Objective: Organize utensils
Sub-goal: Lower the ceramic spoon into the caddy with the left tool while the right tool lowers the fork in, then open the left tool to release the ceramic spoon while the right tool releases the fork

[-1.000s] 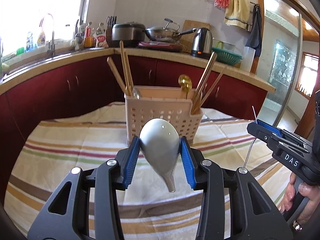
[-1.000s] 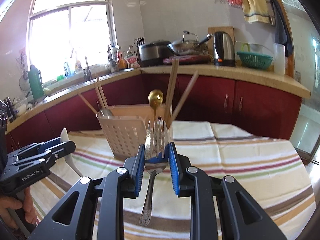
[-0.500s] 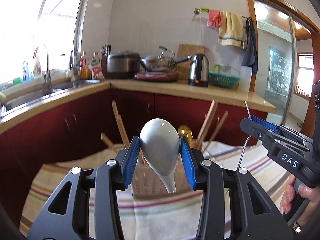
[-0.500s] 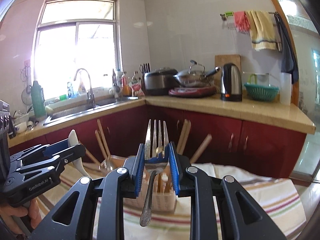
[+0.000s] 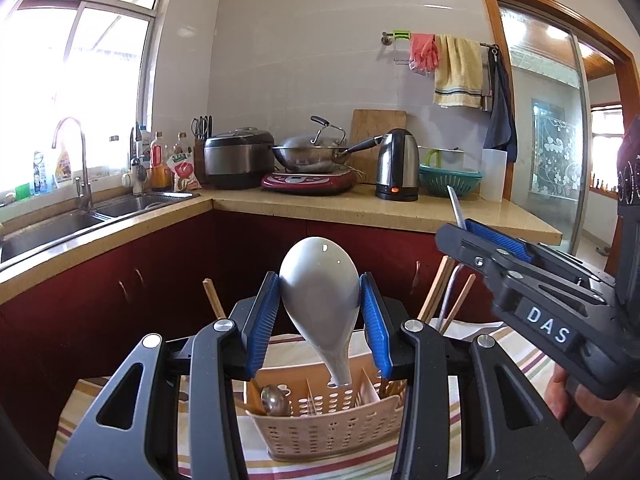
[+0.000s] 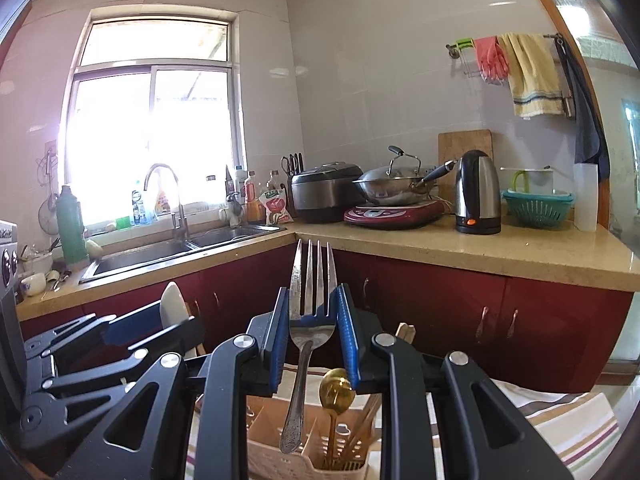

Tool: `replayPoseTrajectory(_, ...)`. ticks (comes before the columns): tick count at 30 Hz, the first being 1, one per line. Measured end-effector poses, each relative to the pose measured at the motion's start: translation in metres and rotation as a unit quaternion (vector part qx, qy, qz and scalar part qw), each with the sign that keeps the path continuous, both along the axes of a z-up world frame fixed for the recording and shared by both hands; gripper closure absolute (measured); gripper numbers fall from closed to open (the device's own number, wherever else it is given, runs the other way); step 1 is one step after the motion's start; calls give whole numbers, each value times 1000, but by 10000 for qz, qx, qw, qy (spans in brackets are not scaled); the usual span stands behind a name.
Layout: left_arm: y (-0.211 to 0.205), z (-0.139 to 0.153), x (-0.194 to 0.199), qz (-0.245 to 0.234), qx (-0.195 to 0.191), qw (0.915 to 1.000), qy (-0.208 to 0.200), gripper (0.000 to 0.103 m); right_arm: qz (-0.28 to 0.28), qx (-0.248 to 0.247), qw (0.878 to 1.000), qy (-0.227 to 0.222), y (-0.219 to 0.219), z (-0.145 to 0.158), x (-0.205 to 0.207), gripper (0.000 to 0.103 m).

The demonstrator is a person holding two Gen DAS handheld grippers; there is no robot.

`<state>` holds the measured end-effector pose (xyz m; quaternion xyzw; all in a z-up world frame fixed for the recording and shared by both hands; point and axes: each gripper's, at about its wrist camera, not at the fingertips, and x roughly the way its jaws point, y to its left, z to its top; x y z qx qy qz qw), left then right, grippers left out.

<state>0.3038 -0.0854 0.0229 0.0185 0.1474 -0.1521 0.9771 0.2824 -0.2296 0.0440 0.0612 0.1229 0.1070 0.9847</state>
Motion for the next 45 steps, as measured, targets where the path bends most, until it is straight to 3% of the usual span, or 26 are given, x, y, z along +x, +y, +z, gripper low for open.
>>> replayPoseTrajectory(14, 2, -31, 30, 104, 202, 9995, 205, 63, -29, 34, 9997, 245, 11, -32, 30, 79)
replayPoseTrajectory(36, 13, -51, 32, 208, 409, 9988, 183, 63, 104, -164, 9975, 677, 29, -78, 46, 79)
replayPoseTrajectory(45, 9, -67, 38, 155, 455, 9980, 406, 63, 173, -252, 9961, 823, 33, -89, 47, 79)
